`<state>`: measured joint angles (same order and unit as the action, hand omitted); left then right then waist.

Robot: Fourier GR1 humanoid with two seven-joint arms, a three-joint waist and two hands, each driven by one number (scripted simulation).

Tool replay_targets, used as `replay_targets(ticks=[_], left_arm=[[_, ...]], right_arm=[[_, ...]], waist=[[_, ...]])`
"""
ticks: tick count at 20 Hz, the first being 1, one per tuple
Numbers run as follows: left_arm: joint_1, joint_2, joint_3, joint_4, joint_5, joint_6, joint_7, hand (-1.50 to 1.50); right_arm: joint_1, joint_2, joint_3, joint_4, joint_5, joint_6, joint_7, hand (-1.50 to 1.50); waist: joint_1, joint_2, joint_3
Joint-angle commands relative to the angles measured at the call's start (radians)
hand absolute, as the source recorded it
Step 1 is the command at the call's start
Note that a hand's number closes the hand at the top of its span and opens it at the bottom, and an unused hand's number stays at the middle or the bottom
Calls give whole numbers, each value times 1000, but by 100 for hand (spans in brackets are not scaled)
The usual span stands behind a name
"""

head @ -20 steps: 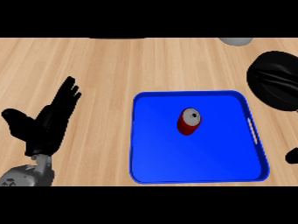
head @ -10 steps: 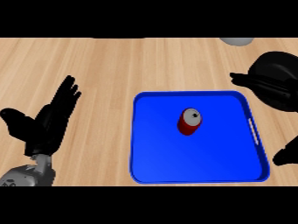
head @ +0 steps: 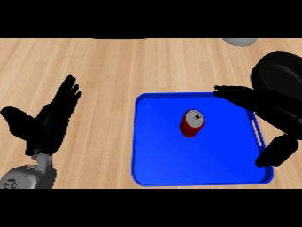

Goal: Pick the can from the tray and place it in the pot

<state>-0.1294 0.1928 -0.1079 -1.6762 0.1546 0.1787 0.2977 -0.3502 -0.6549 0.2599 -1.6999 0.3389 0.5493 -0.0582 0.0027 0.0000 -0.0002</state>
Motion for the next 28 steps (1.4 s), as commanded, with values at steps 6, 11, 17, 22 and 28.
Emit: replay_targets(ticks=[6, 11, 17, 22, 28], left_arm=[[-59, -48, 36, 111, -35, -30, -55, 0], [-68, -70, 21, 23, -72, 4, 53, 0], [2, -34, 66, -14, -37, -70, 29, 0], [-14, -66, 72, 55, -41, -88, -14, 0], [-7, -82, 60, -8, -77, -68, 42, 0]], right_arm=[[72, 124, -50, -53, 84, 29, -3, -150], [74, 193, -70, -59, 132, 59, 42, -150], [27, 281, -42, -13, 227, 54, 140, -150], [78, 306, -4, 38, 341, 3, 90, -150], [34, 369, 57, 133, 453, -22, 56, -150]], waist=[[-7, 0, 0], [-4, -1, 0], [-1, 0, 0], [-3, 0, 0], [0, 0, 0]])
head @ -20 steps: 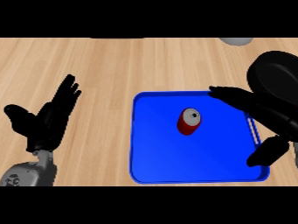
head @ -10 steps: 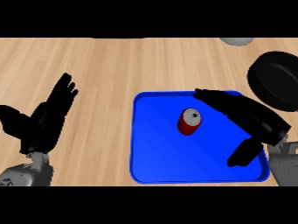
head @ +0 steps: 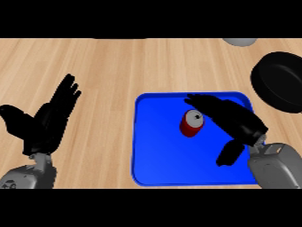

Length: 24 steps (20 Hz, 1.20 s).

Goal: Pick the can from the tray and place it in the pot

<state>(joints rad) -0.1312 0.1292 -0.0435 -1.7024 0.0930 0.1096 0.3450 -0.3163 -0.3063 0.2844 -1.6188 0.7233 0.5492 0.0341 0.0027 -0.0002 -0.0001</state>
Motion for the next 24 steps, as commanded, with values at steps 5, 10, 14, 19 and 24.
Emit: replay_targets(ticks=[5, 10, 14, 19, 24], left_arm=[[9, -22, 16, 59, -16, -23, -74, 0], [29, 5, 34, -82, 28, -47, 57, 0], [-44, -17, 51, 35, -11, -26, 13, 0], [-23, -1, 66, 7, 13, -54, 20, 0], [4, -27, 50, 29, -14, -57, -29, 0]], right_arm=[[-81, 72, 33, 128, 143, -2, 36, -150], [-58, 39, 6, 186, 175, -15, -42, -150], [-91, 111, 37, 271, 245, -54, -40, -150], [-106, 152, 22, 253, 177, -44, -140, 150], [-72, 104, -11, 275, 224, -137, -260, 150]], waist=[[1, 0, 0], [4, 0, 0], [0, 1, 0], [2, 1, 0], [0, 1, 0]])
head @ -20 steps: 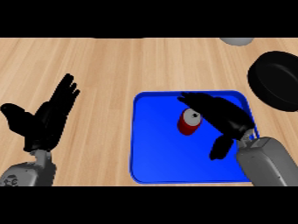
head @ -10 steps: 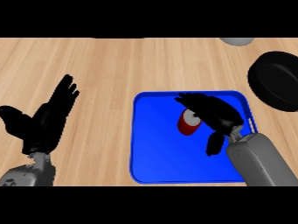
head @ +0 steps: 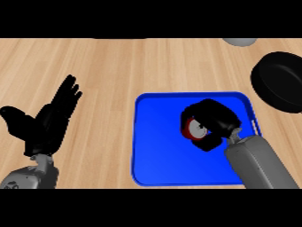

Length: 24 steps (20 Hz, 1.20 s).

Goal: Pick the can from the tray and place it in the pot

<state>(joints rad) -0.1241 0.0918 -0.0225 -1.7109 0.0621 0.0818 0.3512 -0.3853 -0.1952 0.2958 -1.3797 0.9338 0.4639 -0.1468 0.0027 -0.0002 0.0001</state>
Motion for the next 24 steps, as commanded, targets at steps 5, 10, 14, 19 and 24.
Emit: replay_targets(ticks=[5, 10, 14, 19, 24], left_arm=[[-8, -2, 16, 9, -17, -13, -13, 0], [11, 9, 48, 13, -13, 20, -3, 0], [18, 3, 39, -12, 4, 3, -8, 0], [18, 0, 7, -23, -8, -9, 6, 0], [18, 2, 9, -21, -5, -16, 14, 0]], right_arm=[[46, 34, -17, -68, 27, 6, -33, 150], [140, -341, -433, 117, -61, -27, -21, 150], [181, -547, -636, 252, -126, -32, -113, 150], [152, -699, -807, 415, -137, -177, -197, 150], [113, -809, -895, 507, -224, -140, -359, 150]], waist=[[-2, 0, 0], [-67, 7, 2], [-52, 5, 3], [-13, 3, 3], [-4, 0, 1]])
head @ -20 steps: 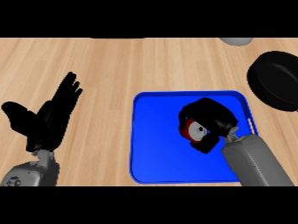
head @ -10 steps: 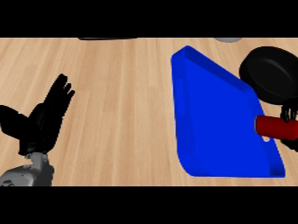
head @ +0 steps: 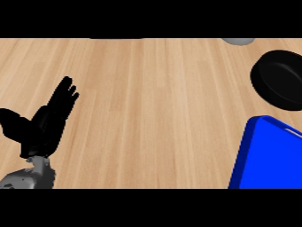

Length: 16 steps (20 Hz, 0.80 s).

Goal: Pick the can from the tray and place it in the pot

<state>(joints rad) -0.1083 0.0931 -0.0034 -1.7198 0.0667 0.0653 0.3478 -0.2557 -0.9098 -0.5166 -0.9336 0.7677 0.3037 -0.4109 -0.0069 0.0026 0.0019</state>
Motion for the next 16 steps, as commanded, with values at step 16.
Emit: replay_targets(ticks=[16], left_arm=[[-39, -10, -5, -25, -13, 15, 69, 0]], right_arm=[[-290, -187, -133, -86, -308, 233, -2, 150]], waist=[[14, -3, -3]])
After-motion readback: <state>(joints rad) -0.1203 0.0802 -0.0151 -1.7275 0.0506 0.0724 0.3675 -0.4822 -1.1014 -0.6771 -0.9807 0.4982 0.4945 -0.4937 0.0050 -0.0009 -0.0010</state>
